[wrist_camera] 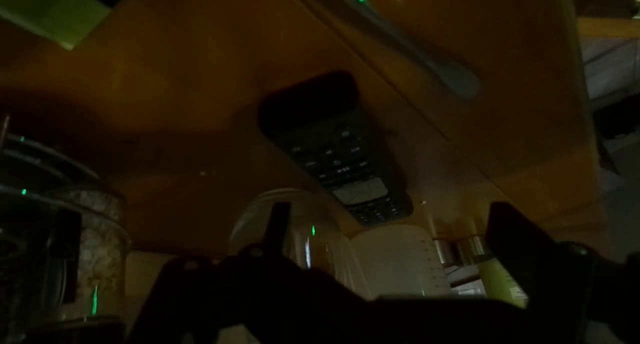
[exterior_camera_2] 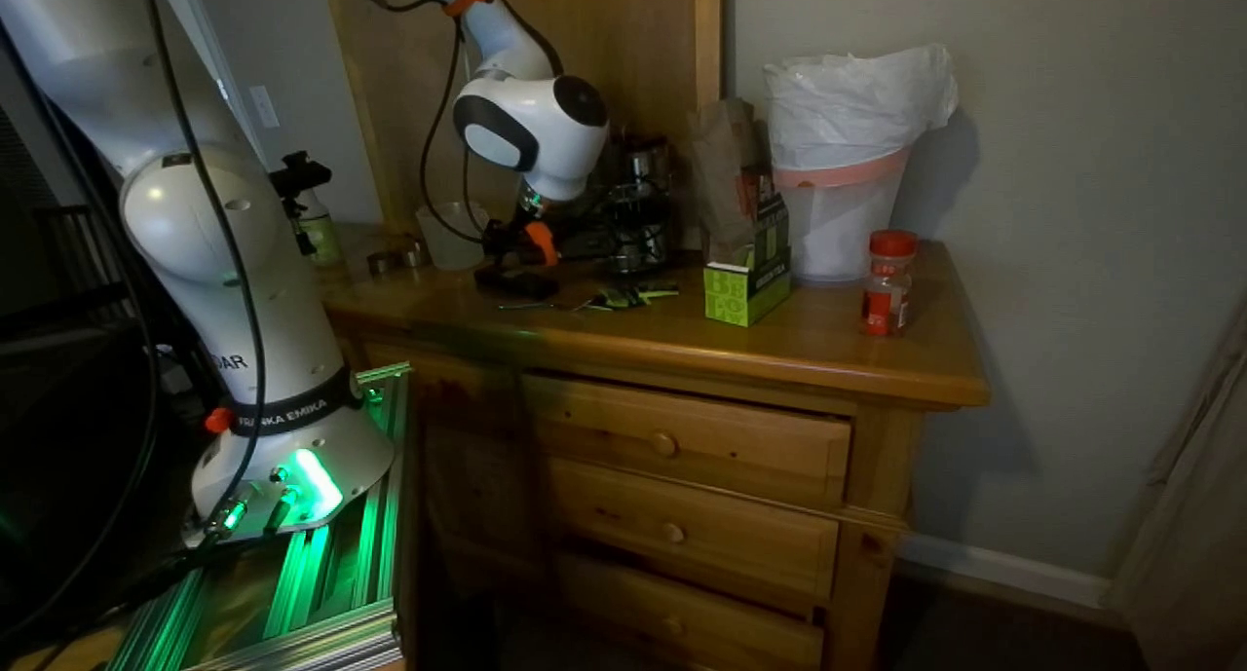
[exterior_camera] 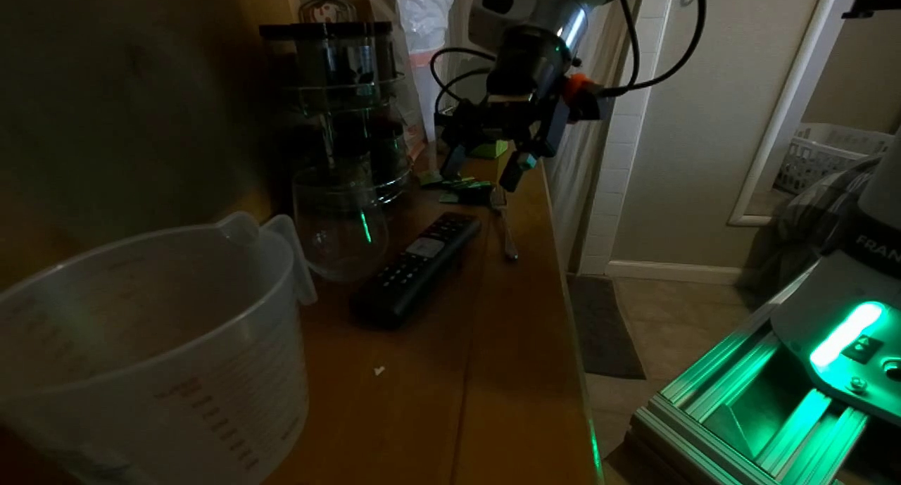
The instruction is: Put the remote control in the clear jug.
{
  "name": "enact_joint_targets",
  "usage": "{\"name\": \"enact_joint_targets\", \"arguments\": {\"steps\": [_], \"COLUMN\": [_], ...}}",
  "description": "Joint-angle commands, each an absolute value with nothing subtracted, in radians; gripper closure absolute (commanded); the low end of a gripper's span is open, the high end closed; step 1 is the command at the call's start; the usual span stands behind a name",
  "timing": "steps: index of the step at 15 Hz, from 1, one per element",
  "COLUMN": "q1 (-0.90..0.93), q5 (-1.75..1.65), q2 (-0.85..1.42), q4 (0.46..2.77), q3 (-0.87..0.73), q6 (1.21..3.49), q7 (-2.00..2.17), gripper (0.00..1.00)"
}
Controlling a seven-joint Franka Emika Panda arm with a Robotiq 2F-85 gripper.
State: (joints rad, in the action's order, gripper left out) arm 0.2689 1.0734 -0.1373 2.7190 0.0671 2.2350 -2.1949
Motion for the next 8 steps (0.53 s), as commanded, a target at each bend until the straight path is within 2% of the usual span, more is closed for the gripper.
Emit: {"name": "enact_joint_targets", "arguments": {"steps": [1,8], "q1": [0.236,0.193], "q5": [1.219,1.210], "q2": [-0.137,-0.126], "q4": [2.721,2.719], "q3": [0.080,0.098], "q6": [2.205,2.207], "q7": [-2.448,-2.521], "gripper": [0.00,0.00]}}
